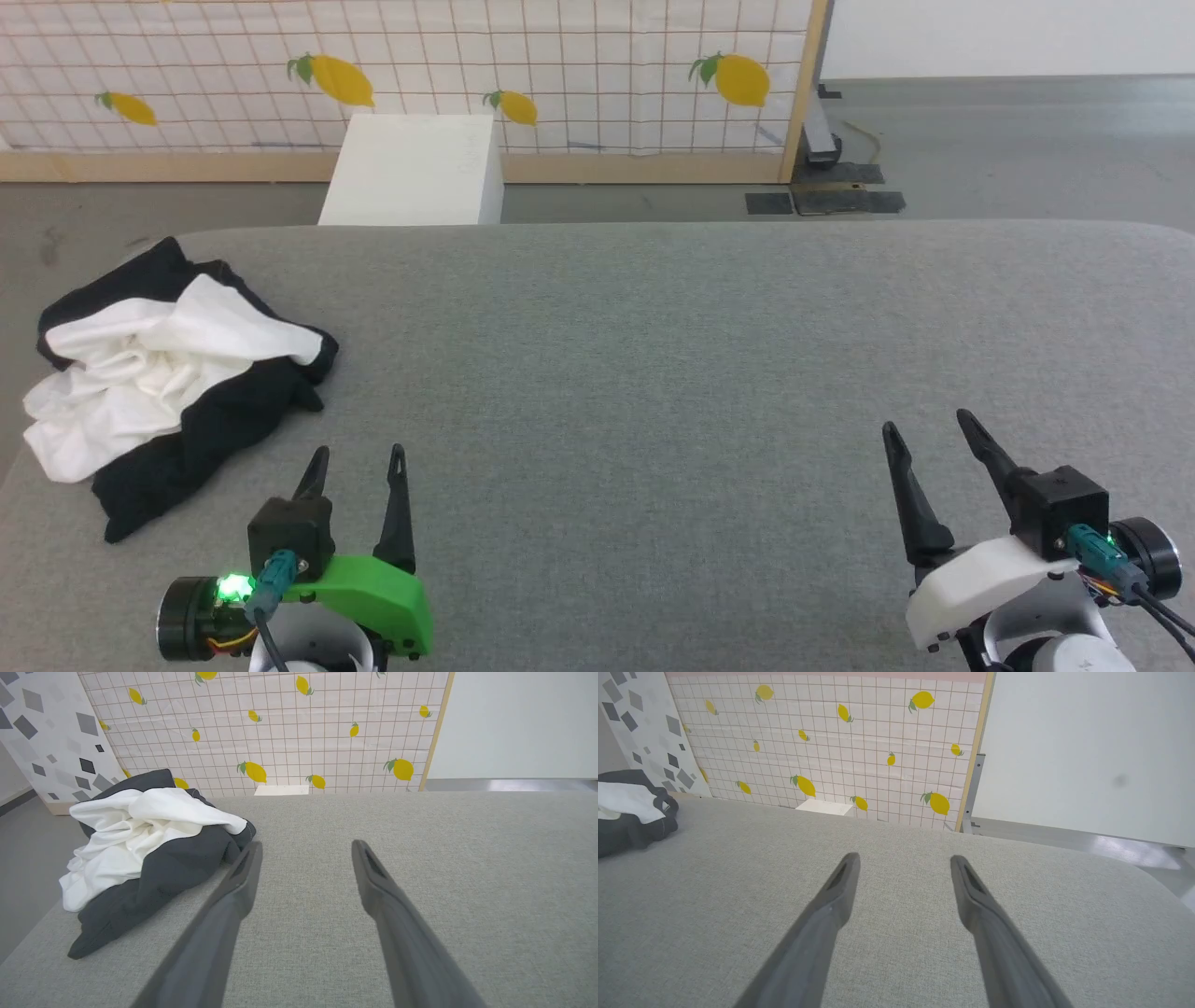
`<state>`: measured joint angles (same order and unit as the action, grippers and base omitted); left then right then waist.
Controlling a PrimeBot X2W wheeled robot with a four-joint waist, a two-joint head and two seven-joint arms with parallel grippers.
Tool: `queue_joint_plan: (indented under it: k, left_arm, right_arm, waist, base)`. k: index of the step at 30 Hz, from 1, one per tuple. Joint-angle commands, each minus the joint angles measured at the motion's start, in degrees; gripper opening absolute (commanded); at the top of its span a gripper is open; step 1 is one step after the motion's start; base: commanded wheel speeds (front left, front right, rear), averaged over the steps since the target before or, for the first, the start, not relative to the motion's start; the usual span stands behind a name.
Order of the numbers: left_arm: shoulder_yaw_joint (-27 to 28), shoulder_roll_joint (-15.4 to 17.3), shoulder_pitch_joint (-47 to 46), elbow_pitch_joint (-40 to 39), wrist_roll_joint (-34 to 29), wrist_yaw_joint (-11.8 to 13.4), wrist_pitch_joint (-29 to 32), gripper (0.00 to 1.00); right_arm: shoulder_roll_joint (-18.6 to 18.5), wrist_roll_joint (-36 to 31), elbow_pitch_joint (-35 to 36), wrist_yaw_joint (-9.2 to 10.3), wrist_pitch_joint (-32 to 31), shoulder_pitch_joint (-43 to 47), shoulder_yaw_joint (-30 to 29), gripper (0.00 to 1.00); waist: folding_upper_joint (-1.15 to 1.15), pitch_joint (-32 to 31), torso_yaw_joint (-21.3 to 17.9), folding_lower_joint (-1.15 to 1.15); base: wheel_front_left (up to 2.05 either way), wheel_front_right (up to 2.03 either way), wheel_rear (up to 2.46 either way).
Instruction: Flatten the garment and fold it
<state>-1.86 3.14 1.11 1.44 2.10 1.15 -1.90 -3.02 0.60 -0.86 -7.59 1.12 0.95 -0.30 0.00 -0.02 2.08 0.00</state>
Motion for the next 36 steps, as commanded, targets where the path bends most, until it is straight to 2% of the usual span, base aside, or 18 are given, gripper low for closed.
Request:
queue_joint_plan:
  k: [1, 36]
  left_arm:
    - [-0.2, 0.2, -0.8, 0.3, 0.7, 0.5, -0.6, 1.0]
    - [-1.8, 2.9, 0.2, -0.1, 4.3, 5.0, -4.7, 1.0]
  right_arm:
    - [0.0, 0.7, -0.2, 0.02, 0.6, -0.4, -0.1, 1.0]
    - [0.1, 2.3, -1.4, 0.04, 3.1, -1.0, 0.8, 1.0]
  waist:
    - [0.0, 0.0, 0.9, 0.0]
    - [0.0, -0.1, 15.1, 0.0]
  base:
    - [0.0, 0.0, 0.0]
    - [0.0, 0.0, 0.0]
